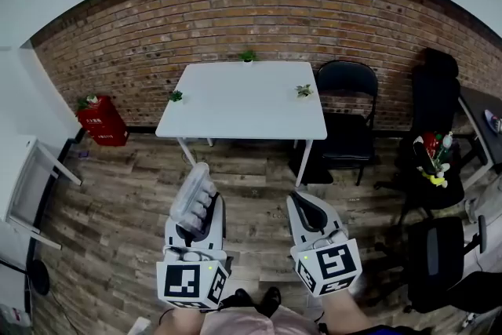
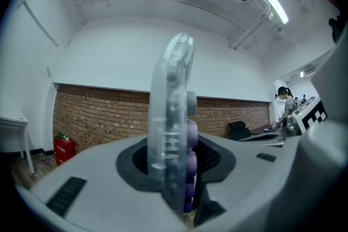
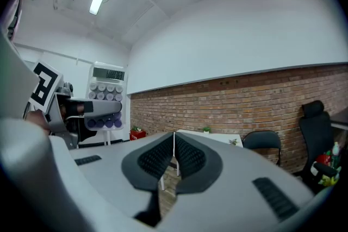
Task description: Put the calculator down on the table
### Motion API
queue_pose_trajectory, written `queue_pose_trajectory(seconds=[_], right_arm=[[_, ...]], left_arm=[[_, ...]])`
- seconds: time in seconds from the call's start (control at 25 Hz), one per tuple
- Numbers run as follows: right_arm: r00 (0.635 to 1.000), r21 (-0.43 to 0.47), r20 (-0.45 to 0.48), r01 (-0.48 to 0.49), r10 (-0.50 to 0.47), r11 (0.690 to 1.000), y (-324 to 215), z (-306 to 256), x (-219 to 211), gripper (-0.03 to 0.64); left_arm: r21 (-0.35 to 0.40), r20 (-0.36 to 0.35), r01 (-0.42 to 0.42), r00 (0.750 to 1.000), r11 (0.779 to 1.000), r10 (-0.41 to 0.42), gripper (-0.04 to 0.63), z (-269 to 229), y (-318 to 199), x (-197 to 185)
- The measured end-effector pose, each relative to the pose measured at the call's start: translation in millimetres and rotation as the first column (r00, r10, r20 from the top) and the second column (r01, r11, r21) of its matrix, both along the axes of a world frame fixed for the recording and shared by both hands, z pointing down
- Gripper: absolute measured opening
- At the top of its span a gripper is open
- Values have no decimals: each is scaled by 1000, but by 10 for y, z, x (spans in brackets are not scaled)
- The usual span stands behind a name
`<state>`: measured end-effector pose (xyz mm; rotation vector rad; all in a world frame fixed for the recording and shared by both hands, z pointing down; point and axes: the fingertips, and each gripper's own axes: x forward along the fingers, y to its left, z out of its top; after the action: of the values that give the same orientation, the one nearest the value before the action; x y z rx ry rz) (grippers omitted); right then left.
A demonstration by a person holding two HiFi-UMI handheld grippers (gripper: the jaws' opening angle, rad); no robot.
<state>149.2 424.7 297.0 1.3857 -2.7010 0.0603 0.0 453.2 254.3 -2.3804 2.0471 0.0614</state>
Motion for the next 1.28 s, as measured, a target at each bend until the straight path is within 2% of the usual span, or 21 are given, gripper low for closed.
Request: queue_pose_trajectory(seconds=[0.24,0.48,0.76,0.92,1.28], right_arm=[[1000,-23,-1,1,-1,1000,-170,124,121,8],[1000,-42,-24,16,-17,999,-540,246,-100,8],[998,-95,-58,29,-35,995,-1266,494,-542,8],[998,-117,-63,19,-26,993,-1786,587,-836,8],[998,-68,-69,7,-12,998,-2650,367,-1379,6]], left_arm=[[-33,6,38,999,999,-38,139,171,-16,41],[-46,-9,72,997,996,-72,139,305,-317,-219],[-90,-38,82,996,993,-86,139,584,-1062,-670],[-102,-32,75,996,992,-78,138,628,-1580,-969],[-70,-25,46,999,997,-48,139,452,-2479,-1495]])
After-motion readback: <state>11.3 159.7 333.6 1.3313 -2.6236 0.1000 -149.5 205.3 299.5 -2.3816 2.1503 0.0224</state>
